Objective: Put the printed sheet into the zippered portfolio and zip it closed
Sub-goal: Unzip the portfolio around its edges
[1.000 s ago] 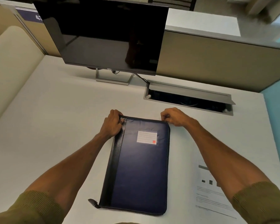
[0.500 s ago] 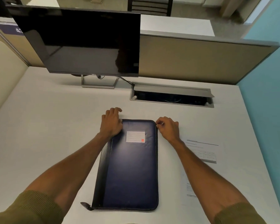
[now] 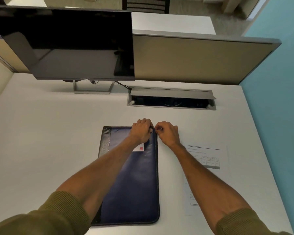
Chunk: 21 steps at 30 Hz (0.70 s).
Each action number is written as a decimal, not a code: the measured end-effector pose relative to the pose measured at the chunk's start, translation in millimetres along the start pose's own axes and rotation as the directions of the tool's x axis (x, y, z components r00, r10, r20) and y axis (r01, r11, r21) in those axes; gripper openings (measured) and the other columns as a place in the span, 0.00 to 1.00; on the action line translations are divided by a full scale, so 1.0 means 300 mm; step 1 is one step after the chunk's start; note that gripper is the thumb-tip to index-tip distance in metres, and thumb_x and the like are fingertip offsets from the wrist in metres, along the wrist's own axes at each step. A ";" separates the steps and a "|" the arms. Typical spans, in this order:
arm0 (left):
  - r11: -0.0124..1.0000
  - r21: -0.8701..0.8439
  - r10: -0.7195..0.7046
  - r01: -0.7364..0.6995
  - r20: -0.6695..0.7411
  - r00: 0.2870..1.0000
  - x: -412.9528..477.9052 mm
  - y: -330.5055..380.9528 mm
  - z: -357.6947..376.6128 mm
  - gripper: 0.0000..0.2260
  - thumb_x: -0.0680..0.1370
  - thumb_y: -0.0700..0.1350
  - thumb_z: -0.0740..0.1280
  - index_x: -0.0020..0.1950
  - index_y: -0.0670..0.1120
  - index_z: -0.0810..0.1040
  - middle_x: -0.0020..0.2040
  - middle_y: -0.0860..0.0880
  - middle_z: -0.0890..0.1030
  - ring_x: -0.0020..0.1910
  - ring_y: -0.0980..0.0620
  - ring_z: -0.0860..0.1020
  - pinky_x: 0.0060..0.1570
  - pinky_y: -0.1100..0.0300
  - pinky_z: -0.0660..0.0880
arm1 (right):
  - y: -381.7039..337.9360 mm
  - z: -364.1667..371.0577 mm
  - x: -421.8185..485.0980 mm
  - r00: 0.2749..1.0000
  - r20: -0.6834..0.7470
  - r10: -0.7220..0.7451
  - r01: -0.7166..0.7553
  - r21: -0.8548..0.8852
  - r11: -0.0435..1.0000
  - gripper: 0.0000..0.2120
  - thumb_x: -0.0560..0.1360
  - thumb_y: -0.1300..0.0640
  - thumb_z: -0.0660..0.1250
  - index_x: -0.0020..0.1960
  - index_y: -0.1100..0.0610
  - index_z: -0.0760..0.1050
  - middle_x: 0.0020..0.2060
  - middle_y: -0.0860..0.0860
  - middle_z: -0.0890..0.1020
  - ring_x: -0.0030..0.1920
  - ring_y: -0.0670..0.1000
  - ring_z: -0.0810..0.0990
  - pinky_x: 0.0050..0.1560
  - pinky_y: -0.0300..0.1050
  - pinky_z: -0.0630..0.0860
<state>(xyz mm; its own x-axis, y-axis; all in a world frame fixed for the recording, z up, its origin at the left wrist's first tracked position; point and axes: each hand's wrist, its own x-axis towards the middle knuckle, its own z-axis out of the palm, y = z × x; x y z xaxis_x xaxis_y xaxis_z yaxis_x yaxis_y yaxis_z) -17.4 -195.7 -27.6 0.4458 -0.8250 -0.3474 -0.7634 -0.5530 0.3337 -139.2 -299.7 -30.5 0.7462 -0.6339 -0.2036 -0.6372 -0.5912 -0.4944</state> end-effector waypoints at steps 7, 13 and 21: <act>0.999 -0.039 -0.034 0.034 -0.009 0.999 0.028 0.000 0.003 0.12 0.85 0.39 0.64 0.69 0.44 0.73 0.69 0.43 0.78 0.69 0.41 0.74 0.71 0.44 0.70 | 0.044 0.023 -0.061 1.000 0.004 -0.027 0.027 0.067 0.997 0.04 0.82 0.59 0.69 0.53 0.56 0.84 0.54 0.50 0.86 0.58 0.53 0.79 0.67 0.55 0.72; 0.998 -0.041 -0.049 0.048 -0.013 0.999 0.030 0.001 -0.008 0.12 0.86 0.40 0.63 0.70 0.44 0.73 0.71 0.42 0.78 0.72 0.40 0.72 0.75 0.43 0.68 | 0.072 0.049 -0.205 0.996 0.080 -0.037 0.028 0.117 0.993 0.06 0.81 0.59 0.70 0.54 0.58 0.85 0.54 0.52 0.87 0.58 0.53 0.80 0.65 0.55 0.75; 0.998 0.024 -0.060 0.061 -0.024 0.998 -0.010 0.028 -0.011 0.14 0.86 0.41 0.62 0.72 0.44 0.71 0.73 0.42 0.75 0.73 0.40 0.71 0.76 0.43 0.66 | 0.098 0.114 -0.435 0.995 0.098 -0.016 -0.005 0.212 0.977 0.03 0.79 0.63 0.72 0.51 0.61 0.84 0.50 0.55 0.86 0.53 0.53 0.81 0.57 0.52 0.81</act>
<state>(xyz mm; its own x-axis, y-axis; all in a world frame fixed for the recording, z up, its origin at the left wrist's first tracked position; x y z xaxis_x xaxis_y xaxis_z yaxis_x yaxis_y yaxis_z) -23.5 -198.3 -20.8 0.5019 -0.7927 -0.3461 -0.7457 -0.5993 0.2912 -248.8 -217.4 -47.3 0.7716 -0.5726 -0.2772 -0.5855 -0.4689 -0.6612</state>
